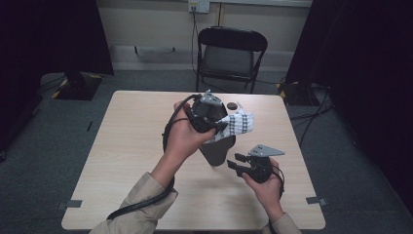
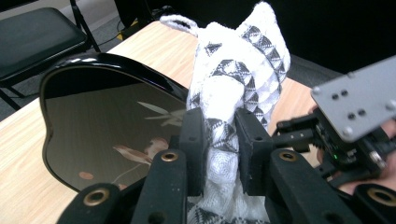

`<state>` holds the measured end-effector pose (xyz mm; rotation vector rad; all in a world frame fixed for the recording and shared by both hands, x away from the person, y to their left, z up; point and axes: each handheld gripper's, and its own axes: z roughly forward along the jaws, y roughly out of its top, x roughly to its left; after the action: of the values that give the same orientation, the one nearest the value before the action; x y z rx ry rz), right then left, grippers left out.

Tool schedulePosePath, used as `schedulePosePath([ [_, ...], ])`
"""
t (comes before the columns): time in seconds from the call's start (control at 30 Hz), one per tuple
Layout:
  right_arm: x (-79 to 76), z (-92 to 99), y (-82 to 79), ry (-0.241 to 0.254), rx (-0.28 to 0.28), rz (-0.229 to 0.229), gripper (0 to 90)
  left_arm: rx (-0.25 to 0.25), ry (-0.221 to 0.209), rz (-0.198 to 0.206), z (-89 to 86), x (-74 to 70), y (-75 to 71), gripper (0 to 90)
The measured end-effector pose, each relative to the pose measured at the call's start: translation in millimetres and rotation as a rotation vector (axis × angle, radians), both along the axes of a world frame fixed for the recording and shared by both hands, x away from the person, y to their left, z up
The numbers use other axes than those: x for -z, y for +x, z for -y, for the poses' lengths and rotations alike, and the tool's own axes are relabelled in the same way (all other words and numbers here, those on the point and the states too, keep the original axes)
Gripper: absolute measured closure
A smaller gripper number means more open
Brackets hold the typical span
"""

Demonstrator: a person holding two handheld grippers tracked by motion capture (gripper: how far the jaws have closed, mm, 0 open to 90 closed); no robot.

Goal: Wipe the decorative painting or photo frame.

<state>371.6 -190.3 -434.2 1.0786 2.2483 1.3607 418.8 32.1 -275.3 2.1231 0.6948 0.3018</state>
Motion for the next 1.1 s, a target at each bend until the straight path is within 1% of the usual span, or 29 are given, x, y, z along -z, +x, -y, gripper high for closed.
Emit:
schedulePosePath([
  [0.2,2.3,-9.1,-1.4,-0.008,-0.027,0.002,55.1,-0.032,0.003,0.010,-1.8,-4.9,4.9,74.7],
  [0.3,4.0,-13.1,-0.8,-0.008,-0.033,-0.001,55.2,-0.041,0.001,0.016,-3.3,-7.0,7.0,74.7],
  [0.33,4.5,-15.0,-0.6,-0.009,-0.036,0.002,55.3,-0.045,-0.003,0.013,-3.5,-7.5,7.5,74.7],
  [0.37,4.5,-16.0,-0.5,-0.009,-0.039,0.002,55.4,-0.049,-0.004,0.019,-4.5,-8.4,8.5,74.7],
  [0.43,4.1,-17.5,0.2,-0.010,-0.030,0.008,56.4,-0.053,-0.006,0.025,-4.8,-8.8,9.6,74.7],
  [0.5,3.1,-17.6,0.9,-0.006,-0.018,0.012,59.1,-0.054,-0.008,0.026,-4.4,-8.8,10.3,74.7],
  [0.6,1.8,-18.4,1.0,0.001,-0.024,0.015,62.9,-0.054,0.003,0.027,-3.2,-9.9,11.0,74.7],
  [0.63,1.1,-19.0,1.2,0.004,-0.024,0.013,64.9,-0.051,0.000,0.029,-2.4,-10.0,11.4,74.7],
  [0.73,-0.3,-21.7,0.7,0.001,-0.013,0.018,67.7,-0.050,0.003,0.030,-0.5,-10.7,11.7,74.6],
  [0.8,-0.5,-24.2,0.4,-0.011,-0.007,0.018,69.1,-0.049,0.004,0.029,0.1,-10.7,12.4,74.7],
  [0.93,-1.0,-23.8,0.7,-0.013,0.012,0.020,75.7,-0.053,-0.001,0.031,0.6,-10.7,13.6,74.7],
  [0.97,-0.9,-23.7,0.7,-0.014,0.017,0.021,76.5,-0.049,0.006,0.033,0.5,-11.0,13.9,74.6],
  [1.03,-0.9,-24.3,0.9,-0.021,0.016,0.023,77.4,-0.052,0.000,0.033,0.9,-11.0,14.1,74.7],
  [1.1,-1.2,-24.7,1.1,-0.019,0.020,0.022,77.6,-0.057,-0.003,0.031,0.3,-11.0,14.6,74.6],
])
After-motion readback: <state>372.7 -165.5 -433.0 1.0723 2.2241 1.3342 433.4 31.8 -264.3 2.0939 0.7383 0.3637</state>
